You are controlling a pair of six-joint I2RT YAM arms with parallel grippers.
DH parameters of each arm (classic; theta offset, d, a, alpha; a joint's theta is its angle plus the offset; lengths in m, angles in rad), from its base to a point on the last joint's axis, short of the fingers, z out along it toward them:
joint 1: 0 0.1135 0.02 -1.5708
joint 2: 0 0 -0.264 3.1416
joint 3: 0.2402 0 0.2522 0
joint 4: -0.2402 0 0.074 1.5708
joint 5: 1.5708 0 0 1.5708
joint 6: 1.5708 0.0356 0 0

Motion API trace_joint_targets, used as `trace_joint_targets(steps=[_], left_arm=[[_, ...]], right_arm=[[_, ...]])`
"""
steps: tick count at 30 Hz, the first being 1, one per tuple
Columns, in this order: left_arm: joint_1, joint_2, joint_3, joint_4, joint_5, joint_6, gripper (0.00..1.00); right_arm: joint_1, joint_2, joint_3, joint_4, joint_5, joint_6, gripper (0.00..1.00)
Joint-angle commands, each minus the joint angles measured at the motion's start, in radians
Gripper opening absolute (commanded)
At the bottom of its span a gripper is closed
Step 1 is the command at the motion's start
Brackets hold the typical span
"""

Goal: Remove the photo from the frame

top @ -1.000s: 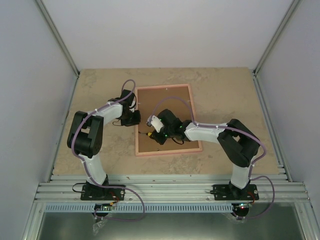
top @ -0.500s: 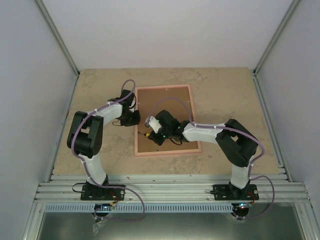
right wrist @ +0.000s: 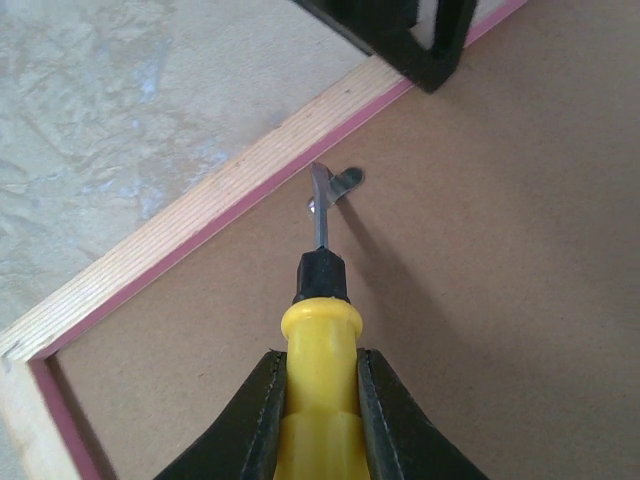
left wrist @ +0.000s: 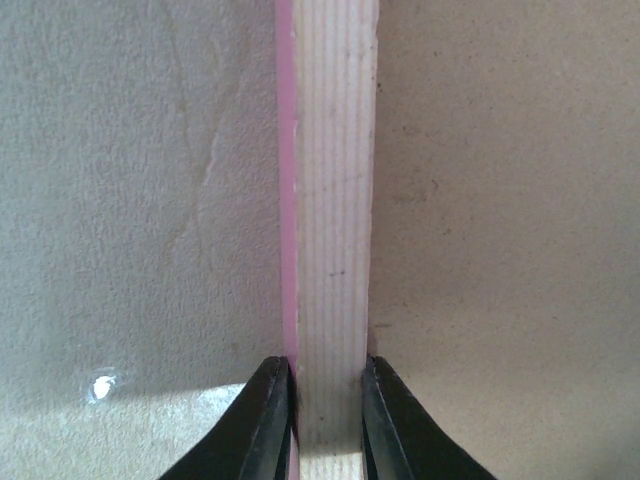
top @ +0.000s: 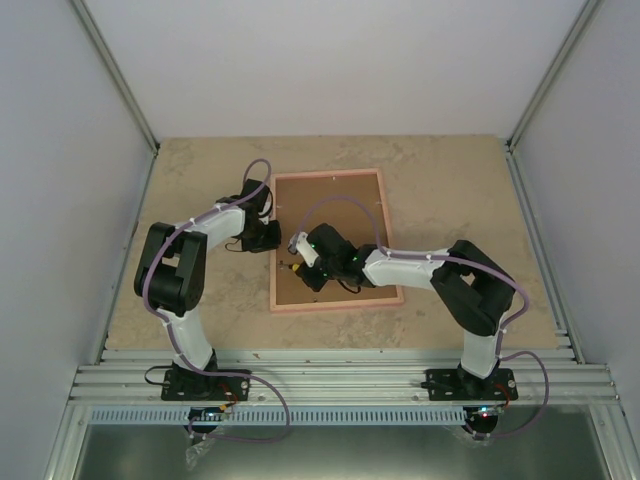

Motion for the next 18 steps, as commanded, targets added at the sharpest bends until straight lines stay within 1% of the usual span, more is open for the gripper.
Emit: trace_joint_targets(steps=[1, 9, 18], left_arm=[[-0.012, -0.035, -0.008, -0.017, 0.058, -0.006, 0.02], [-0.012, -0.036, -0.009, -0.019, 0.051, -0.006, 0.02], [-0.012, -0.032, -0.012, -0.019, 0.070, 0.000, 0.02]], right_arm=[[-0.009, -0.013, -0.015, -0.021, 0.131, 0.029, 0.00], [-0.009, -0.026, -0.025, -0.052, 0.139, 0.018, 0.00], [-0.022, -0.089, -0.046, -0.029, 0.117, 0.010, 0.00]])
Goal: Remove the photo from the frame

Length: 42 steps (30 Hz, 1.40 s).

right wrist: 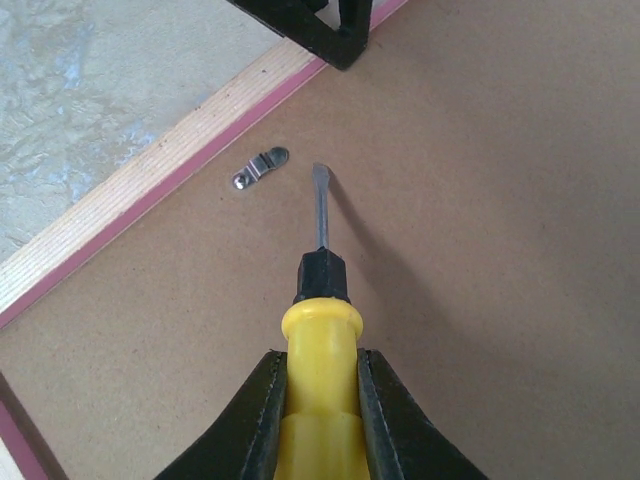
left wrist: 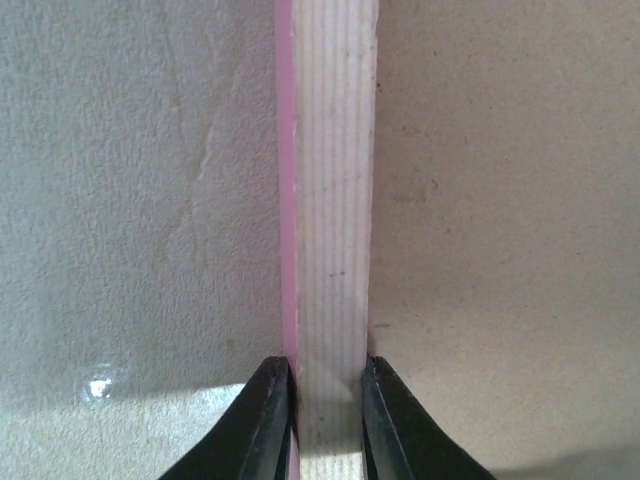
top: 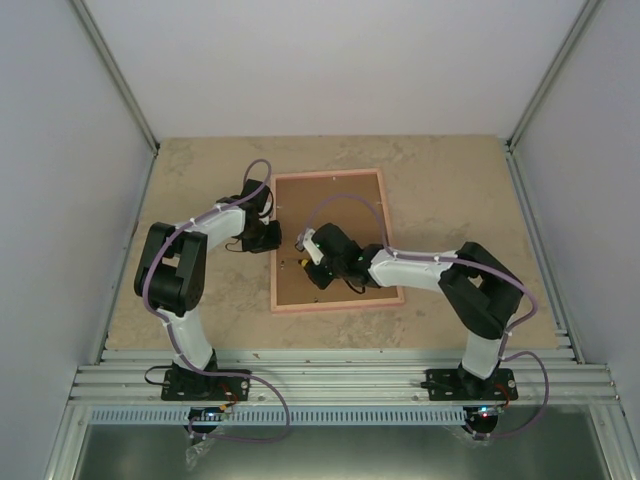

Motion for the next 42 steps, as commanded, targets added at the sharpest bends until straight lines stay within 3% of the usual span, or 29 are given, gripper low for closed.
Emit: trace_joint_targets(steps=[1, 20, 26, 35, 42], left_arm=[[-0.010, -0.033, -0.014, -0.017, 0.069, 0.001, 0.02], [-0.088, -0.171, -0.184, -0.007, 0.126, -0.054, 0.08], [-0.091, -0.221, -0.212, -0.001, 0.150, -0.079, 0.16], [-0.067, -0.169, -0.104, -0.022, 0.044, -0.065, 0.48], [-0.037, -0.040, 0.013, -0.048, -0.001, -0.019, 0.52]], right_arm=[[-0.022, -0.057, -0.023, -0.005, 0.016, 0.000, 0.01], [-0.166, -0.167, -0.101, 0.056, -0.048, -0.033, 0.00], [-0.170, -0.134, -0.080, 0.075, -0.076, -0.049, 0.00], [-0.186, -0.058, -0.010, 0.119, -0.112, -0.078, 0.00], [-0.194, -0.001, 0.033, 0.127, -0.139, -0.091, 0.00]])
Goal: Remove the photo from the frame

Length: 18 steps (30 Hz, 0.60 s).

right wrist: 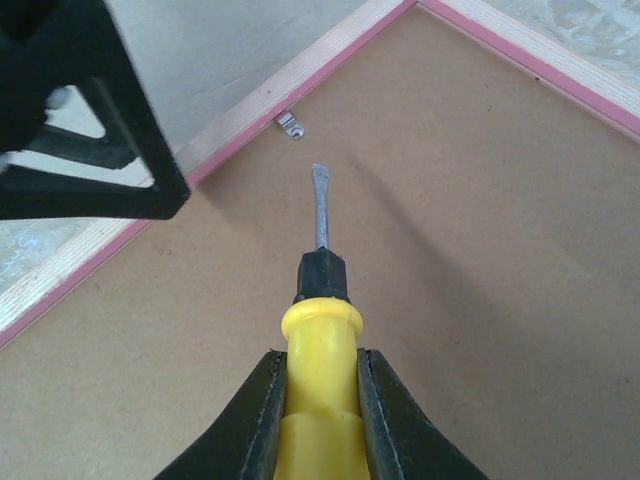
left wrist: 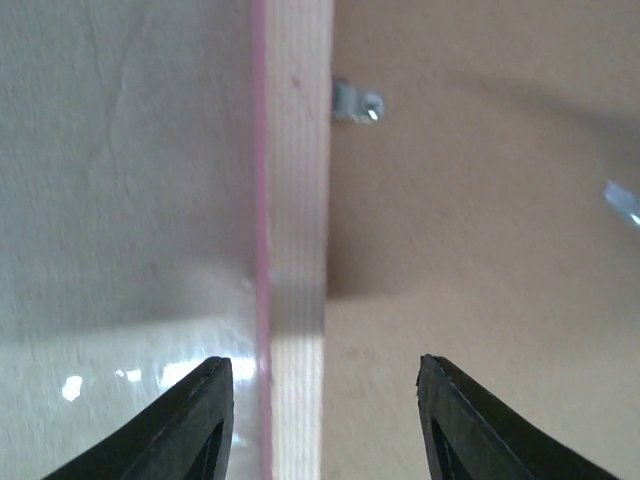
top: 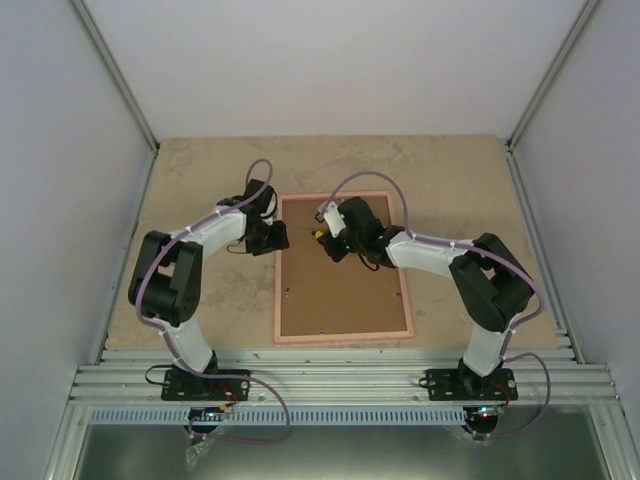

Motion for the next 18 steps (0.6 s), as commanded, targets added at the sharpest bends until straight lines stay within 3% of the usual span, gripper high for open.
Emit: trace_joint_targets(steps=[1, 6, 18], left_arm=[[0.012, 0.084, 0.070, -0.029, -0.036, 0.044, 0.52], [0.012, 0.133, 0.112, -0.045, -0.073, 0.063, 0.46], [0.010, 0.135, 0.073, -0.047, -0.039, 0.087, 0.19]], right_arm=[[-0.006, 0.039, 0.047, 0.039, -0.034, -0.023, 0.00], [-0.005, 0.076, 0.082, 0.042, -0.055, -0.026, 0.00], [-0.006, 0.152, 0.134, 0.049, -0.116, -0.021, 0.00]])
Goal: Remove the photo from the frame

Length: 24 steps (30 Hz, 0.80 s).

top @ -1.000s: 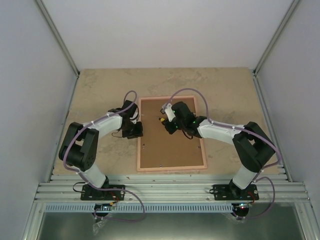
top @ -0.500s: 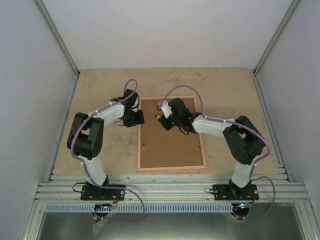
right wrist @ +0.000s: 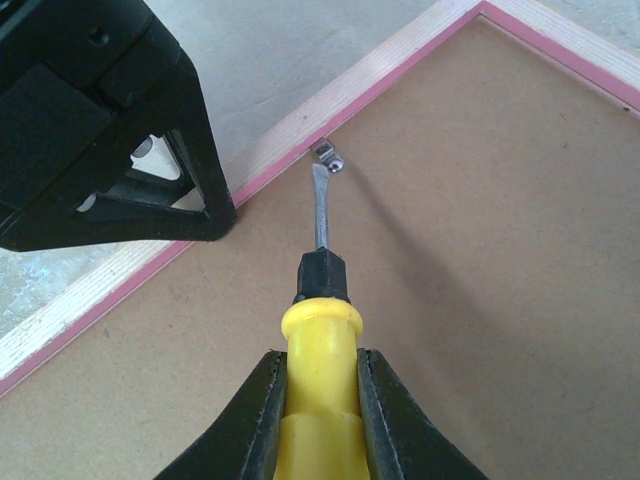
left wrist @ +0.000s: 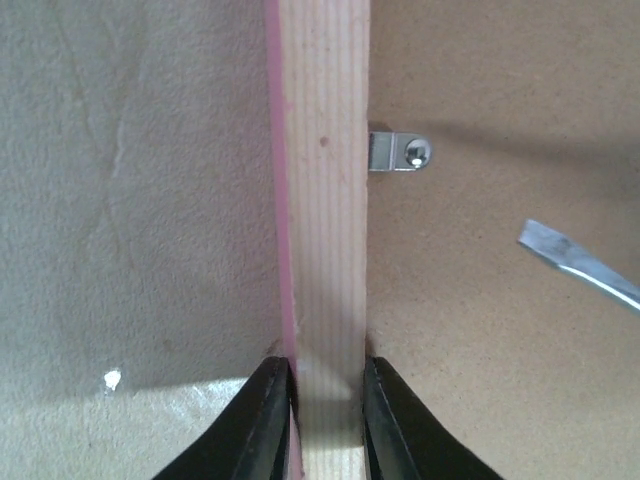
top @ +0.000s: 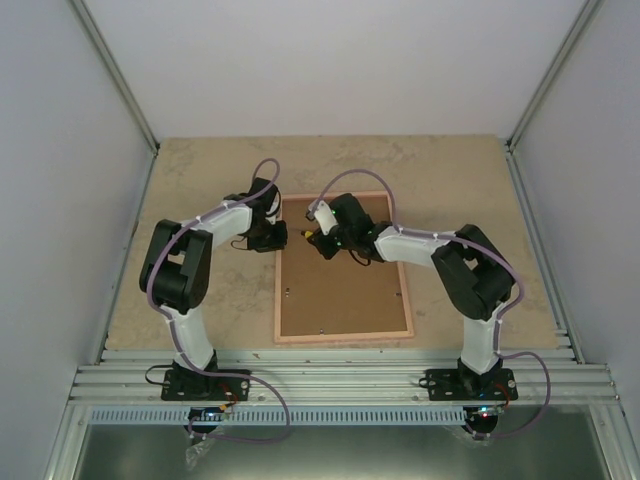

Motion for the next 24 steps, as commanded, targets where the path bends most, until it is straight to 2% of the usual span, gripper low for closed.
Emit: trace_joint_targets(steps=[1, 14, 24], left_arm=[[-0.002, -0.008, -0.027, -0.023, 0.009, 0.020, 0.17], [-0.025, -0.027, -0.050, -0.026, 0.027, 0.020, 0.12], [-0.028, -0.035, -0.067, -0.024, 0.028, 0.018, 0.10]], right_arm=[[-0.004, 0.028, 0.030, 0.028, -0.040, -0.009, 0.00], [-0.003, 0.072, 0.041, 0.036, -0.090, -0.002, 0.00], [-0.003, 0.123, 0.087, 0.039, -0.067, 0.000, 0.01]])
